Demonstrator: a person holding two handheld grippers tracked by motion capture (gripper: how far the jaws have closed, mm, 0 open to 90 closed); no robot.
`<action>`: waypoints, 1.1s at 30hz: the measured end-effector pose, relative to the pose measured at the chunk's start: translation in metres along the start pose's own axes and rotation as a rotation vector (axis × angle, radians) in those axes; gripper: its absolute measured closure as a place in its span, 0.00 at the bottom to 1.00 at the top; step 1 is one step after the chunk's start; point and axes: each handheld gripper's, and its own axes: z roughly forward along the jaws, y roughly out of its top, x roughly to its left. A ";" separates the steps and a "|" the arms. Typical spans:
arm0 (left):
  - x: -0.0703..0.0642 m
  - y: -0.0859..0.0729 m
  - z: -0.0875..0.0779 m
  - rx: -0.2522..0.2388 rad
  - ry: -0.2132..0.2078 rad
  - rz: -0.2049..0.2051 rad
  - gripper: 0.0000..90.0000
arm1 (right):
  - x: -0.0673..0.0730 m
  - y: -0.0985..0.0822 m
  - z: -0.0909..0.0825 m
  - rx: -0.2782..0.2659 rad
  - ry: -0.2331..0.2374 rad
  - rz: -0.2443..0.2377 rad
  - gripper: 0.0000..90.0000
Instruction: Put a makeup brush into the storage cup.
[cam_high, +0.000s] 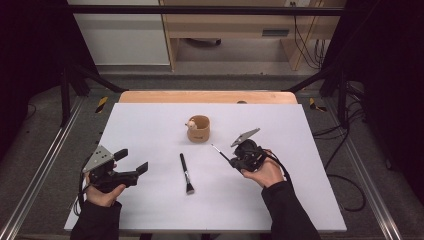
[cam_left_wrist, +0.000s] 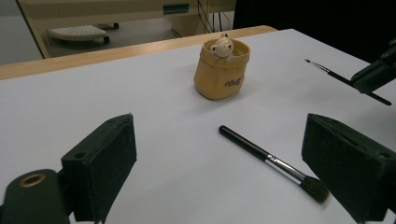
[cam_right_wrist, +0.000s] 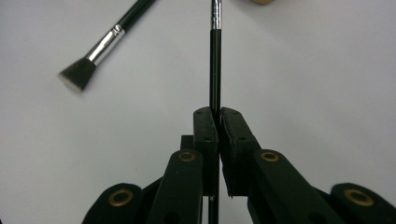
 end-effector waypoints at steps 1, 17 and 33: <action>0.000 0.000 0.000 0.000 0.000 0.000 0.11 | 0.000 0.000 0.000 0.000 0.000 0.000 0.95; -0.021 0.006 0.008 -0.011 -0.025 -0.020 0.11 | 0.009 -0.016 -0.016 -0.274 0.034 0.061 0.95; -0.042 0.028 0.017 -0.064 -0.077 -0.031 0.11 | 0.023 -0.016 -0.027 -0.424 0.058 0.082 0.95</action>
